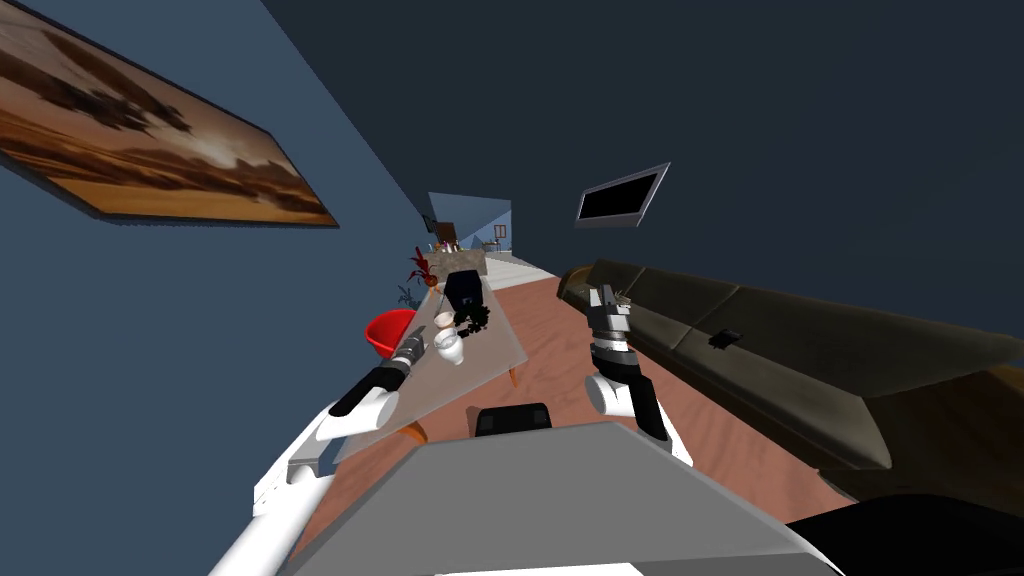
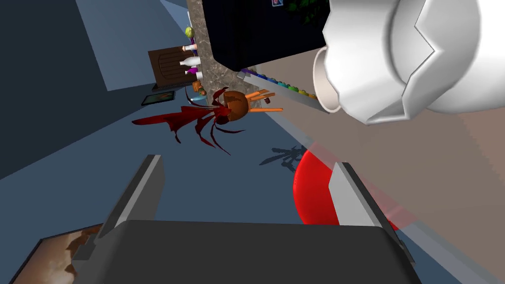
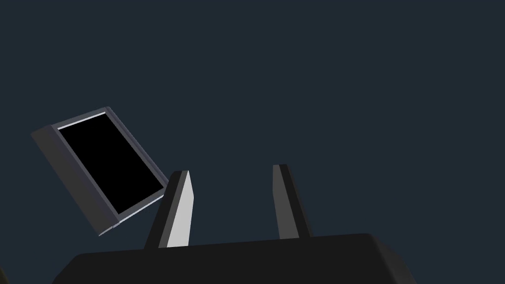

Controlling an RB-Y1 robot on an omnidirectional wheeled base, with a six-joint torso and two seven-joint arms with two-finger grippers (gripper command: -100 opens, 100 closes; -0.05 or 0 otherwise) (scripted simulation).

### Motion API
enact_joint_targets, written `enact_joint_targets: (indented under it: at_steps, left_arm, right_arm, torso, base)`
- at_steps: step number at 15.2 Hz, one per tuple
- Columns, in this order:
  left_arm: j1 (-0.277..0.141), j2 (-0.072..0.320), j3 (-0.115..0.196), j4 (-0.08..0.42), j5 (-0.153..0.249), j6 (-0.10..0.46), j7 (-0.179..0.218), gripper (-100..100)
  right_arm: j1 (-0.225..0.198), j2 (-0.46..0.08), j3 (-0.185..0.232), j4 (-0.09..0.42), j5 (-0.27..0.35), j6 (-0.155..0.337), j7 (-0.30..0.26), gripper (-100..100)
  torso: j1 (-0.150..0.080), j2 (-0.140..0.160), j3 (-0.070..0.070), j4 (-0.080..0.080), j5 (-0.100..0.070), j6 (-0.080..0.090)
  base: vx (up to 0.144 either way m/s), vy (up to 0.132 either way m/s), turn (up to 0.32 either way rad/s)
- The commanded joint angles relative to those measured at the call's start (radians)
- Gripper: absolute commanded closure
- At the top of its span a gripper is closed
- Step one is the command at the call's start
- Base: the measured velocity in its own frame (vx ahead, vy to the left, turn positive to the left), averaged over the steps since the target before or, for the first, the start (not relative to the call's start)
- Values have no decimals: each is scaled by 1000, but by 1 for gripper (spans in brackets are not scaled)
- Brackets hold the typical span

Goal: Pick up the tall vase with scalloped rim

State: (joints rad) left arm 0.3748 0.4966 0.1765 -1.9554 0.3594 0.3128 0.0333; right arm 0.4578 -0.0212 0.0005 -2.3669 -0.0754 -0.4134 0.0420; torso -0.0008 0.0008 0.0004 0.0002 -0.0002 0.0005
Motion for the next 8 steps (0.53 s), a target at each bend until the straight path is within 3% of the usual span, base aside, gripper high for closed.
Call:
enact_joint_targets:
  at_steps: [1,7,8]
  left_arm:
    - [-8,13,7,11,9,50,11,-100]
    - [-18,36,17,33,26,145,25,-100]
    - [-27,59,27,54,43,180,39,-100]
  right_arm:
    - [0,0,0,0,0,0,0,0]
    - [0,0,0,0,0,0,0,0]
    - [0,0,0,0,0,0,0,0]
  torso:
    - [0,0,0,0,0,0]
    - [0,0,0,0,0,-1]
    - [0,0,0,0,0,-1]
  base:
    - [-10,-21,-149]
    - [-5,-14,-74]
    - [-4,-17,-127]
